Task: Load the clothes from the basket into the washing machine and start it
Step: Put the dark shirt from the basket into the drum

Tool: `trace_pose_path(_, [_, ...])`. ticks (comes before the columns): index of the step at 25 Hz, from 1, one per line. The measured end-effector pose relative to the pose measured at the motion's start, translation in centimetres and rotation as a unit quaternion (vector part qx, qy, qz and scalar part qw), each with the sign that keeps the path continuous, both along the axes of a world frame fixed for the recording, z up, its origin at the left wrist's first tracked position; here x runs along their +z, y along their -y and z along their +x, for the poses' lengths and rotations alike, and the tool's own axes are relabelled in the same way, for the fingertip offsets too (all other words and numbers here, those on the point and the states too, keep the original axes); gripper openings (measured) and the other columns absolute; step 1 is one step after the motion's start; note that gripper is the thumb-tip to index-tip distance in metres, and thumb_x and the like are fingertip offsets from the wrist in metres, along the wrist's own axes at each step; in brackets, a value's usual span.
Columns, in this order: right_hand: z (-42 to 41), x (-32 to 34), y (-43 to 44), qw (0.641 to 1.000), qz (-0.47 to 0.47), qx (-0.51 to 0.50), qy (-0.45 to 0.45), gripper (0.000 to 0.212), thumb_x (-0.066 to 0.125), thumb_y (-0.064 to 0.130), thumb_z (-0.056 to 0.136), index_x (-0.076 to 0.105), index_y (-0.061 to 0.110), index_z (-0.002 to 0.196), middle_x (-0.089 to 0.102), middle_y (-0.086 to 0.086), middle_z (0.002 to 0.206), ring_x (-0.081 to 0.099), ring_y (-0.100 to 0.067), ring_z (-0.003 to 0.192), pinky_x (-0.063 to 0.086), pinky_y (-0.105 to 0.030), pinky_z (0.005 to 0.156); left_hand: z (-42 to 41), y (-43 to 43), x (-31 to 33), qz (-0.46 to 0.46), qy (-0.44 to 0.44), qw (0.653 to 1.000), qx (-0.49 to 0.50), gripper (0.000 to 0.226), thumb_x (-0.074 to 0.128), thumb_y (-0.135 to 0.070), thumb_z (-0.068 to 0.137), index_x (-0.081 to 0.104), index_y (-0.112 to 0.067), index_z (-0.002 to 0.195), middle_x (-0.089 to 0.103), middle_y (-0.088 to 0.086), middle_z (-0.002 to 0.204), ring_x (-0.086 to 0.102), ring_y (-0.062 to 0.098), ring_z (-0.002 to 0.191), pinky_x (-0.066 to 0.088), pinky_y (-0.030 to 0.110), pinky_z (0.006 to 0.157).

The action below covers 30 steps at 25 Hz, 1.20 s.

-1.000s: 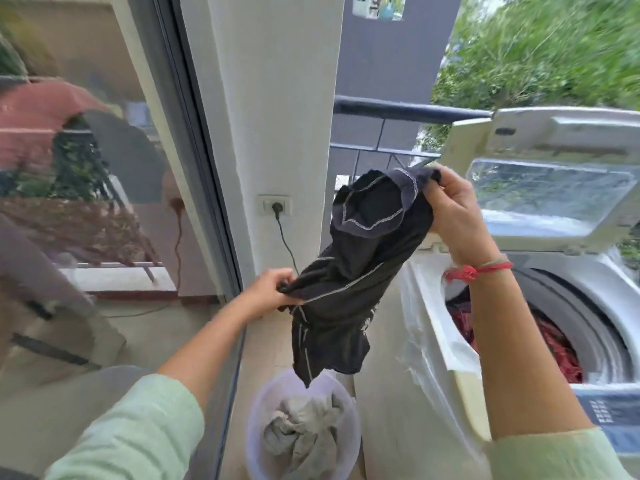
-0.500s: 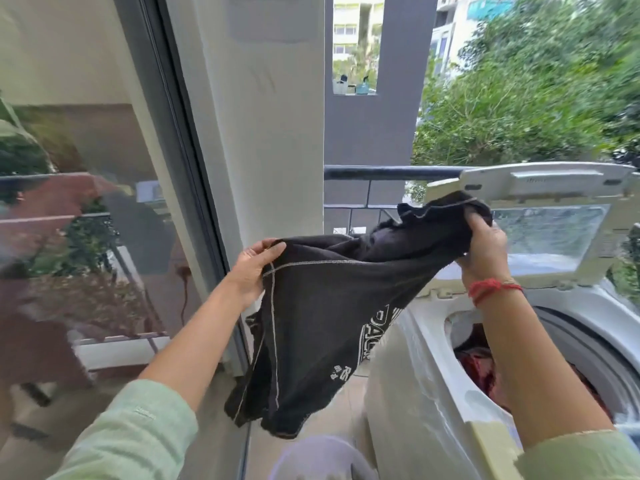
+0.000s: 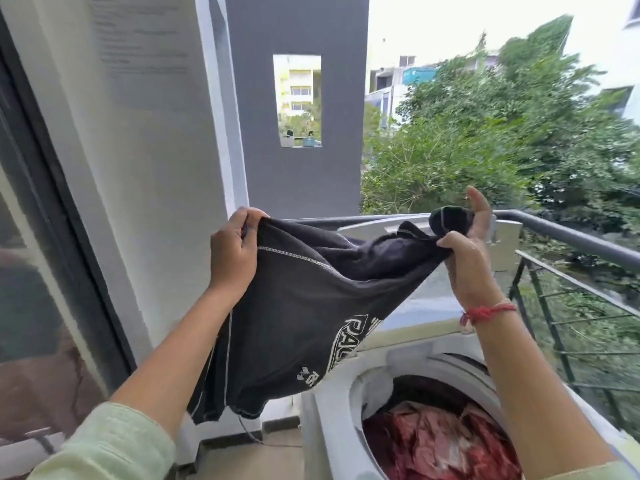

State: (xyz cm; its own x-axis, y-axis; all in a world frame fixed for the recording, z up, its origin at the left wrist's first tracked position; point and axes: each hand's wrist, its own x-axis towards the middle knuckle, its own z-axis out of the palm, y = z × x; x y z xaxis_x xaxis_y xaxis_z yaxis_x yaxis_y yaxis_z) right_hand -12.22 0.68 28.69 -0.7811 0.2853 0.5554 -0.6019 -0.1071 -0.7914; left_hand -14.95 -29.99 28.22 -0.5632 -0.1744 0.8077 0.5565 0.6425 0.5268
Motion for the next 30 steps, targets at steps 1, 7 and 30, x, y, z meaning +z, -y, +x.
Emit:
trace_pose_path(1, [-0.3,0.5,-3.0,1.000,-0.010,-0.012,-0.021,0.076,0.036,-0.017,0.073,0.041,0.039,0.123,0.052,0.005,0.097,0.054,-0.008,0.081,0.048,-0.016,0.065,-0.9,-2.7,0.6,-0.009,-0.008,1.000,-0.010,0.025,0.040,-0.026,0.100,0.062,-0.019,0.090,0.060,-0.009,0.077,0.051,0.004,0.068,0.039,0.018,0.067])
trace_pose_path(7, [-3.5,3.3,-17.4,0.991,0.096,-0.090,0.016,0.040,0.061,-0.002,0.083,0.062,0.036,0.098,0.062,0.005,0.095,0.057,-0.013,0.092,0.049,-0.028,0.082,-4.6,-19.9,3.2,0.100,0.063,0.975,-0.187,0.021,0.052,-0.014,0.095,0.066,-0.014,0.110,0.067,-0.004,0.100,0.059,-0.005,0.085,0.046,0.010,0.085])
trace_pose_path(30, [-7.7,-6.4,-23.1,0.741,0.620,-0.088,0.242,0.038,0.081,0.054,0.057,0.053,0.033,0.073,0.040,-0.001,0.097,0.048,-0.023,0.098,0.045,-0.037,0.090,-6.8,-18.5,-2.9,-0.154,0.234,0.959,-0.052,0.042,0.057,-0.040,0.079,0.066,0.001,0.071,0.056,0.010,0.078,0.054,0.019,0.076,0.043,0.033,0.072])
